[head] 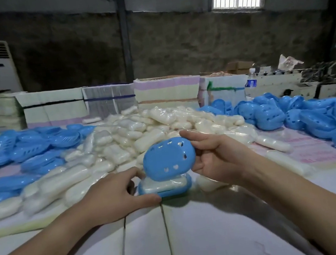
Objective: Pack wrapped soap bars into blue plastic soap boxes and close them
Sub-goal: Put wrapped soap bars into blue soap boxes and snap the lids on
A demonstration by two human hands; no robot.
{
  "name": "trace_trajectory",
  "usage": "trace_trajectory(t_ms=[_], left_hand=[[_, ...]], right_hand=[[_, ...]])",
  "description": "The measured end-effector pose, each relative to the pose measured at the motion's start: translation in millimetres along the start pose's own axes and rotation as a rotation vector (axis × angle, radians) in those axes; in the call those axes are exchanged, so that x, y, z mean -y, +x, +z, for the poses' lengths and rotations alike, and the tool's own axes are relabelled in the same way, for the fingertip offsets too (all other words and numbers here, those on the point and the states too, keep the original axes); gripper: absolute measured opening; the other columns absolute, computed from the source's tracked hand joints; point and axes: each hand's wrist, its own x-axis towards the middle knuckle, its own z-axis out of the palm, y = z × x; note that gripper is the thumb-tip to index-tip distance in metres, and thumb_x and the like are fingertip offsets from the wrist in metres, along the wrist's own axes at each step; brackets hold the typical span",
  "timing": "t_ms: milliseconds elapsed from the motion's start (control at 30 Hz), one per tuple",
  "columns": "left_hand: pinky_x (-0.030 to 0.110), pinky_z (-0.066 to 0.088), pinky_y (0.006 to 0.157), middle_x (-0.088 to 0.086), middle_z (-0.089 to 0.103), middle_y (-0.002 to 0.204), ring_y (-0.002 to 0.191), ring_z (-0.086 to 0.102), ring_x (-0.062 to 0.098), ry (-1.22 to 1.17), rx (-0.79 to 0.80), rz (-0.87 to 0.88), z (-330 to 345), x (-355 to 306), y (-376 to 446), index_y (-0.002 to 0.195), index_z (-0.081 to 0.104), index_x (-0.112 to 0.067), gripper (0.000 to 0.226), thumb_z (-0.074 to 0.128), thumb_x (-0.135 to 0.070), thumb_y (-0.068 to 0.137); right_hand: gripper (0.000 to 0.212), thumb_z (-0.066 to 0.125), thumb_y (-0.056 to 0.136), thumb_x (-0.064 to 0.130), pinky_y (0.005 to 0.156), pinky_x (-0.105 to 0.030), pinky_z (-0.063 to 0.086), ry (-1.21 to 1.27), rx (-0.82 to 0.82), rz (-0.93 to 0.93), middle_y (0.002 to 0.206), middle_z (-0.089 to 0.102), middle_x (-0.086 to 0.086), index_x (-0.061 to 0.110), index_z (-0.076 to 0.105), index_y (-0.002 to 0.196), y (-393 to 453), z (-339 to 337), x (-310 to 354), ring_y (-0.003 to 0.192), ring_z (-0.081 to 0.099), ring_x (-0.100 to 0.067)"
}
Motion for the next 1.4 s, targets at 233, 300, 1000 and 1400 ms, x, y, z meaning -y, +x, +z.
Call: trace_trajectory(t_ms=[233, 300, 1000, 1400], left_hand=[[0.024, 0.035, 0.054, -0.026, 0.059, 0.067, 0.063, 0.053, -0.003, -0.028, 0.004, 0.018, -1, 0, -1, 0.105, 0.056, -0.054, 0.067, 0.053, -0.093, 0.051], [0.023, 0.037, 0.054, -0.022, 0.061, 0.068, 0.064, 0.054, -0.001, -0.044, 0.009, 0.016, -1, 0, -2, 0.097, 0.054, -0.059, 0.058, 0.055, -0.092, 0.05], [0.024, 0.037, 0.056, -0.011, 0.061, 0.073, 0.066, 0.053, 0.003, -0.07, 0.041, 0.009, -4, -2, 0, 0.1, 0.056, -0.057, 0.062, 0.054, -0.092, 0.048], [0.025, 0.04, 0.059, -0.012, 0.064, 0.082, 0.075, 0.057, 0.003, -0.078, 0.077, 0.021, -5, 0, 1, 0.093, 0.047, -0.063, 0.053, 0.056, -0.09, 0.048]], right_hand=[[0.027, 0.054, 0.092, 0.006, 0.054, -0.019, 0.034, -0.764, -0.158, -0.195, 0.085, 0.066, 0.004, 0.017, 0.074, 0.107, -5, 1, -2, 0.069, 0.046, -0.009], [0.023, 0.055, 0.093, 0.014, 0.064, -0.015, 0.042, -1.087, -0.238, -0.336, 0.086, 0.067, 0.012, 0.027, 0.074, 0.099, -7, -1, -4, 0.076, 0.054, -0.004], [0.066, 0.064, 0.073, 0.056, 0.077, -0.003, 0.031, -1.666, 0.1, -0.407, 0.123, 0.055, 0.025, 0.038, 0.053, 0.135, -2, -4, -13, 0.102, 0.044, 0.019], [0.061, 0.066, 0.075, 0.055, 0.082, -0.017, 0.044, -1.652, 0.112, -0.343, 0.124, 0.061, 0.017, 0.039, 0.056, 0.132, 1, -6, -10, 0.105, 0.054, 0.002]])
